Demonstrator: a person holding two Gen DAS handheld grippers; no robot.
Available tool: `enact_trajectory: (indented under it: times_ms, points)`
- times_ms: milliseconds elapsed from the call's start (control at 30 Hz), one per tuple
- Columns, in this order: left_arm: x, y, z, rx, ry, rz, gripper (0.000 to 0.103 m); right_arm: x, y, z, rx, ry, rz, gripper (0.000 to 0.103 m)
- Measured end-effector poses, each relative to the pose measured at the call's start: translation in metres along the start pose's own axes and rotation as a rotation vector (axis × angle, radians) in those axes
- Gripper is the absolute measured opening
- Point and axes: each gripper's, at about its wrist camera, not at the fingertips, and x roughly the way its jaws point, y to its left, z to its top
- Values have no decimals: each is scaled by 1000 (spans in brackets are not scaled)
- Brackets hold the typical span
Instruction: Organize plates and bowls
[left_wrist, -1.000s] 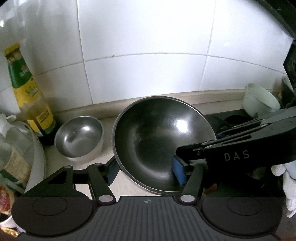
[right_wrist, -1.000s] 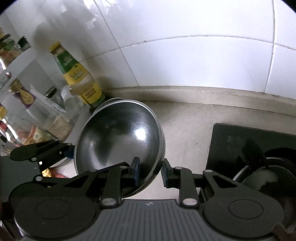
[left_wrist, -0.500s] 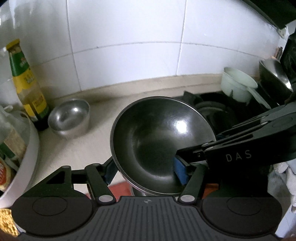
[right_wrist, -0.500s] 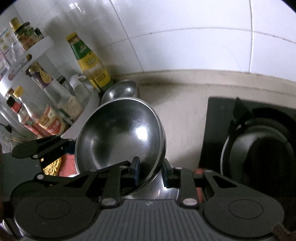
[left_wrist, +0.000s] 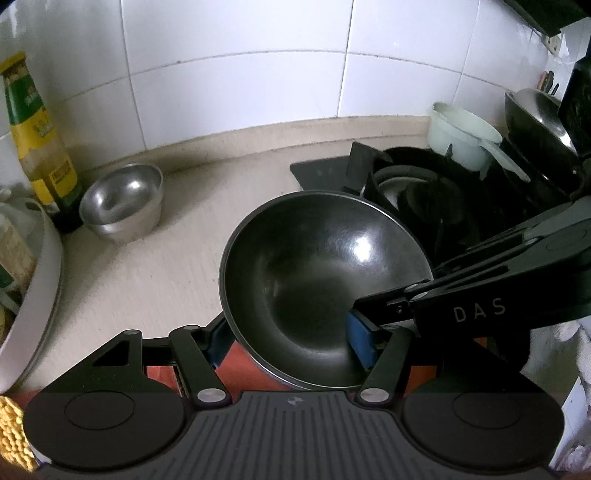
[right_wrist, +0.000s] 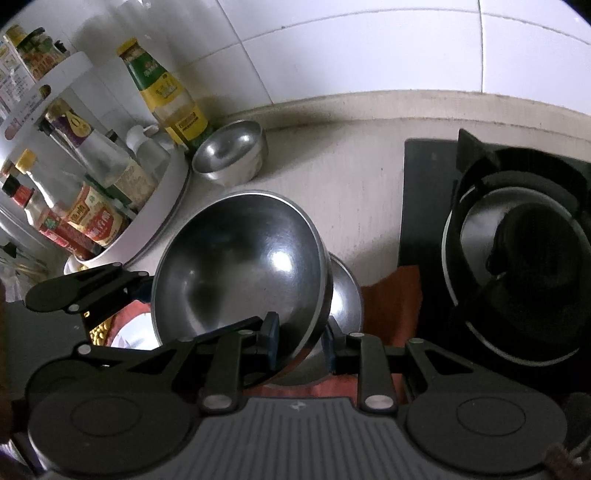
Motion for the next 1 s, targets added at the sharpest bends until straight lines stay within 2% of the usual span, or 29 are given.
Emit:
enact_trajectory:
  times_ms: [333, 400, 567, 1000]
  points:
    - [10, 3, -4, -8, 28, -7, 69, 9, 2, -1, -10, 33, -27, 25]
    - [10, 5, -5, -10, 30, 5, 70, 11, 1, 0, -11, 34, -37, 26]
    - [6, 17, -3, -44, 15, 31, 70, 8, -5, -1, -4, 35, -86, 35]
    - [-4, 51, 14, -112, -38, 120, 75, -13, -12, 12, -25, -28, -98, 36]
